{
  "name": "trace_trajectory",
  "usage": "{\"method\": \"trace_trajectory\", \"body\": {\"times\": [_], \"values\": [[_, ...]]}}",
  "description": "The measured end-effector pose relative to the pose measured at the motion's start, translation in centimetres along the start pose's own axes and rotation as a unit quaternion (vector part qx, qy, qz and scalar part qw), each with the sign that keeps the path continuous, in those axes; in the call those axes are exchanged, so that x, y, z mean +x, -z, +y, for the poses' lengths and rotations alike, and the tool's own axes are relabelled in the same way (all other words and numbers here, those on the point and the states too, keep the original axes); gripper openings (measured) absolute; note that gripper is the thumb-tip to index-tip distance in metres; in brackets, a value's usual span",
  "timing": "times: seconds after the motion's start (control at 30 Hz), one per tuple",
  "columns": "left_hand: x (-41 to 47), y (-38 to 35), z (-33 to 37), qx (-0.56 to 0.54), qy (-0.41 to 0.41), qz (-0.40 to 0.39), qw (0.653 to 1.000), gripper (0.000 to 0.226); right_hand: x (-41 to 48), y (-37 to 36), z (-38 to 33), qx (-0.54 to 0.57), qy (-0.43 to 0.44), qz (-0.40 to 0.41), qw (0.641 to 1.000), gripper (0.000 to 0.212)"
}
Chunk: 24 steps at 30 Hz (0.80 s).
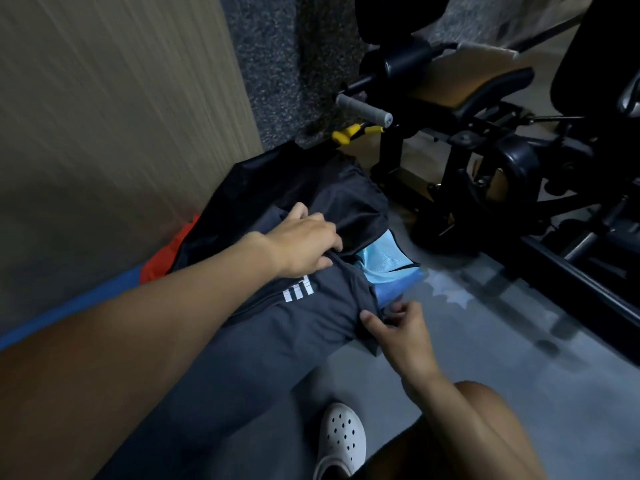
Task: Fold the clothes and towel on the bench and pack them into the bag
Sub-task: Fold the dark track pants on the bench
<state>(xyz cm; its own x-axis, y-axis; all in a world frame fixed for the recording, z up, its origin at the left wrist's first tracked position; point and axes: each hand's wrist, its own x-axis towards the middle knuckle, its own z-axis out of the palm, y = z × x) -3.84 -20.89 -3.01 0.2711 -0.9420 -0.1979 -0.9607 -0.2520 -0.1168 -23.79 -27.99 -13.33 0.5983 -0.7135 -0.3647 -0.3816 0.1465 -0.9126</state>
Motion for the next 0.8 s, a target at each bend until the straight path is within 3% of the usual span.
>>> {"method": "trace_trajectory", "body": {"times": [0.17, 0.37, 0.47, 0.6, 0.8], "values": [[0.9, -1.2, -1.1, -0.039, 0.021, -0.021, 0.999, 0.015, 0.4, 0.3, -0.1, 0.048, -0.008, -0.046, 0.998, 0.021], [-0.4, 1.3, -1.6, -0.070, 0.003, 0.037, 0.997, 0.003, -0.9, 0.8, -2.6, 0.021, 0.127, -0.032, 0.991, 0.003], [-2.8, 2.8, -2.7, -0.075, 0.005, 0.044, 0.996, 0.005, -3.1, 0.3, -4.8, -0.009, 0.194, -0.046, 0.980, 0.009], [-7.4, 4.3, -3.9, -0.036, 0.000, 0.051, 0.998, 0.008, -6.9, -1.4, -7.6, -0.064, 0.300, -0.077, 0.949, 0.014], [-16.8, 3.5, -5.7, 0.018, -0.014, 0.117, 0.993, 0.018, -12.8, -6.4, -9.1, -0.182, 0.431, -0.128, 0.874, 0.020]]}}
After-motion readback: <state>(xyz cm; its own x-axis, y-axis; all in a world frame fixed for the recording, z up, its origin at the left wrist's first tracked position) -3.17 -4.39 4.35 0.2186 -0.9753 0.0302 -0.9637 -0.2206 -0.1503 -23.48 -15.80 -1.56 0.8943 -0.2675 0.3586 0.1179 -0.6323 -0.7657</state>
